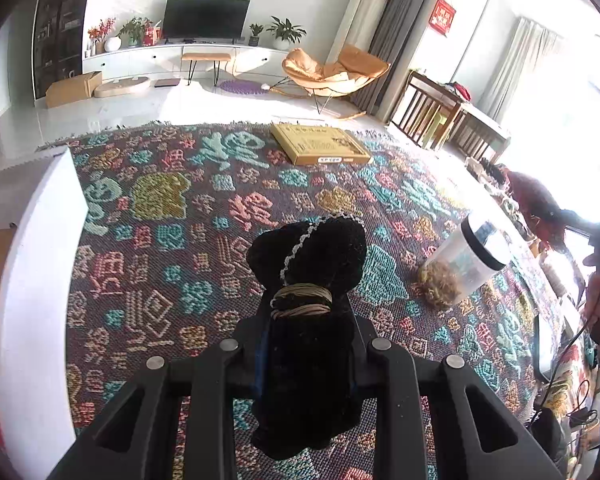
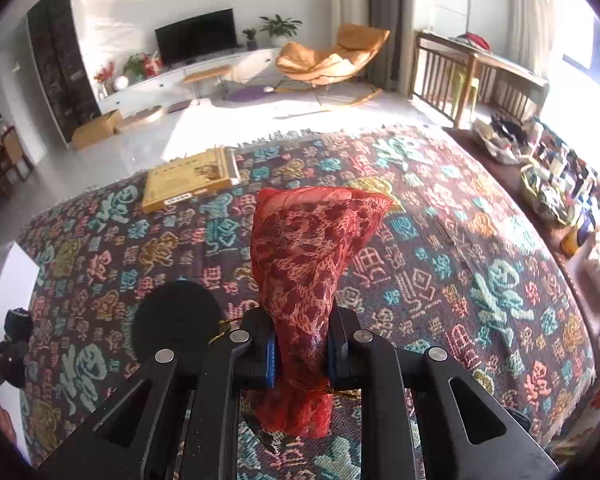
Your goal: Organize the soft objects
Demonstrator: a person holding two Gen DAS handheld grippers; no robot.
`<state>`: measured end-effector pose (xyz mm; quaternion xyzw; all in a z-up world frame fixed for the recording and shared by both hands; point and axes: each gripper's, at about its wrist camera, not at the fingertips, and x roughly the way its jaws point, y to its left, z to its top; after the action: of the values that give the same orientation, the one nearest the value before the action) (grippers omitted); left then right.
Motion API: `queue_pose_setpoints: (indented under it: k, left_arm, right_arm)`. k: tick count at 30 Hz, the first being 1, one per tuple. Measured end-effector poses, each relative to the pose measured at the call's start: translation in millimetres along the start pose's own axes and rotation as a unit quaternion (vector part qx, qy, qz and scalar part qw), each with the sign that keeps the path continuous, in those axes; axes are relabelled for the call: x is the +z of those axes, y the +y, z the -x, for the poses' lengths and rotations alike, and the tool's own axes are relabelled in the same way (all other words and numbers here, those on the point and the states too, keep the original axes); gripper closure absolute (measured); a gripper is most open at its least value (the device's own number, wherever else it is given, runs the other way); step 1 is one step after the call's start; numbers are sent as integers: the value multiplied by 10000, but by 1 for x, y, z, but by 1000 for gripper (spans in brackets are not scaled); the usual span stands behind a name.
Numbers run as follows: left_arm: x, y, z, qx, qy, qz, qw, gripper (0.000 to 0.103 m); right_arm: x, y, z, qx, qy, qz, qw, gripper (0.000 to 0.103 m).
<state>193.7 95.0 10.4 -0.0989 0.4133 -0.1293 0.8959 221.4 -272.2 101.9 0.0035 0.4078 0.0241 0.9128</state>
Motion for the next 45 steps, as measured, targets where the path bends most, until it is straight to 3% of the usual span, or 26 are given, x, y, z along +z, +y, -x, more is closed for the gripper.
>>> queue_pose_setpoints:
  k: [5,9,12,14,15,17,18,21,24,26,30,36,45]
  left_arm:
    - [-2,64,81,593,-290,195,9976,75]
    - [-30,132,137,1471,-283,463,9876,73]
    - [-60,177,170,2137,-255,720,9739,49]
    - [-81,201,189,2515,-320,903,9631,22]
    - [-90,210,198,2680,-377,998,9575,18]
    - [-109,223,212,2882,-441,1132,9498,16]
    - [-117,227,216,2950,-437,1175,9472,16]
    - [-134,230,224,3268,-419,1208,9364,13]
    - [-142,224,233,3464,-565,1335,9268,11]
    - [-145,225,242,3363,-714,1674,9240,0]
    - [-152,223,253,2983,-1116,2177,9226,0]
    - [-148,209,246,4110,-723,1834,8901,0]
    - [-147,199,259,4190,-839,1671,8885,0]
  right_arm:
    - [4,139,25,1347,127,630,9888,83]
    - [-16,273,40,2636,391,1086,9577,83]
    - [-41,364,53,3358,610,1442,9288,82]
    - [-59,416,56,3665,743,1653,9126,80]
    - [-69,437,56,3803,779,1720,9054,74]
    - [-89,470,48,4100,989,1754,8896,50]
    - [-98,482,42,4194,1175,1761,8828,32]
    - [-116,492,30,4160,1483,1807,8788,32]
    - [-117,482,32,3869,1227,1960,8926,32]
    - [-112,474,38,3687,1044,2068,9002,32]
    - [-111,468,50,3298,823,2386,9097,30]
    - [-123,476,51,2817,805,2782,9148,30]
    - [-132,483,60,2544,644,3061,9151,30]
